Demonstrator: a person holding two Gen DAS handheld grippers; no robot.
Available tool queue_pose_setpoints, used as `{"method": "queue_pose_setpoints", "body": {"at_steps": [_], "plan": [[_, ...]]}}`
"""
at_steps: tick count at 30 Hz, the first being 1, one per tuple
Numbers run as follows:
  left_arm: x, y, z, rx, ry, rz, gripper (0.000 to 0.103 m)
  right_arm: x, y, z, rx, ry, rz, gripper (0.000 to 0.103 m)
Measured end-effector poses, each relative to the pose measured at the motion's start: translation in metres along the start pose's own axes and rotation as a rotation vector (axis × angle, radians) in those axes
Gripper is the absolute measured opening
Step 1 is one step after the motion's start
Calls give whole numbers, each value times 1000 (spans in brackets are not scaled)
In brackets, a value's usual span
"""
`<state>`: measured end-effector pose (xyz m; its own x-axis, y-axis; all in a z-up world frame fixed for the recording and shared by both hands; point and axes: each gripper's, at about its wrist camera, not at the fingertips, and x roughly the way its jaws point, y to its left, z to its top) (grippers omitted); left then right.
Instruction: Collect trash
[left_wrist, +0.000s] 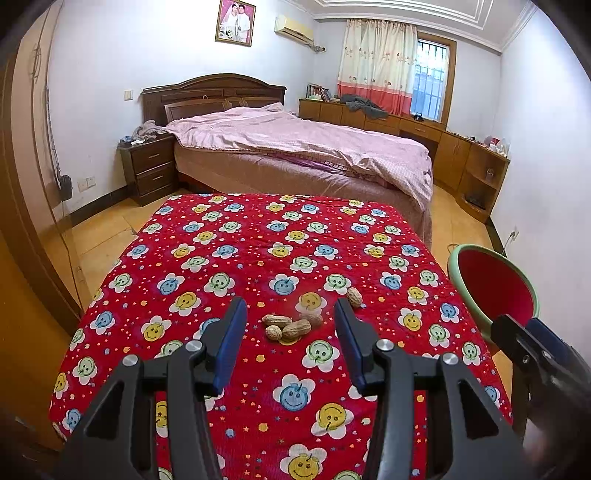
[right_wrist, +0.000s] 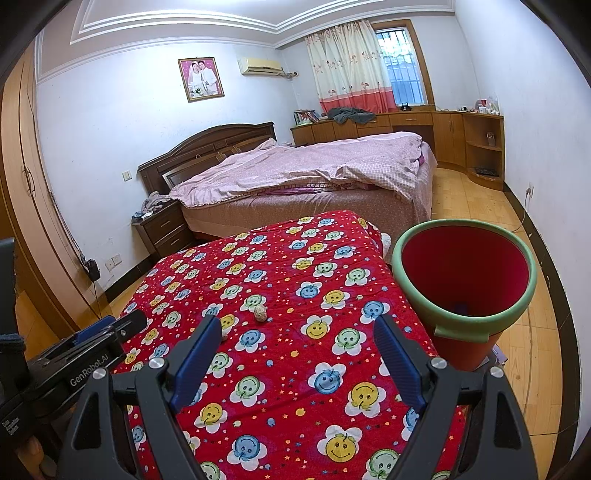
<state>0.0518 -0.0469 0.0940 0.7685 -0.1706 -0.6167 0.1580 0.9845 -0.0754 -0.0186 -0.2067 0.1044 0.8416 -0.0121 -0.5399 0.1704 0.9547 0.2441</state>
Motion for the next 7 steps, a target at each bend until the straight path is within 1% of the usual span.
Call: {"method": "queue_pose_setpoints", "body": {"at_steps": [7], "plan": [[1, 1, 1, 2, 6, 1, 49, 0, 1, 1, 1, -1, -1, 86]]}}
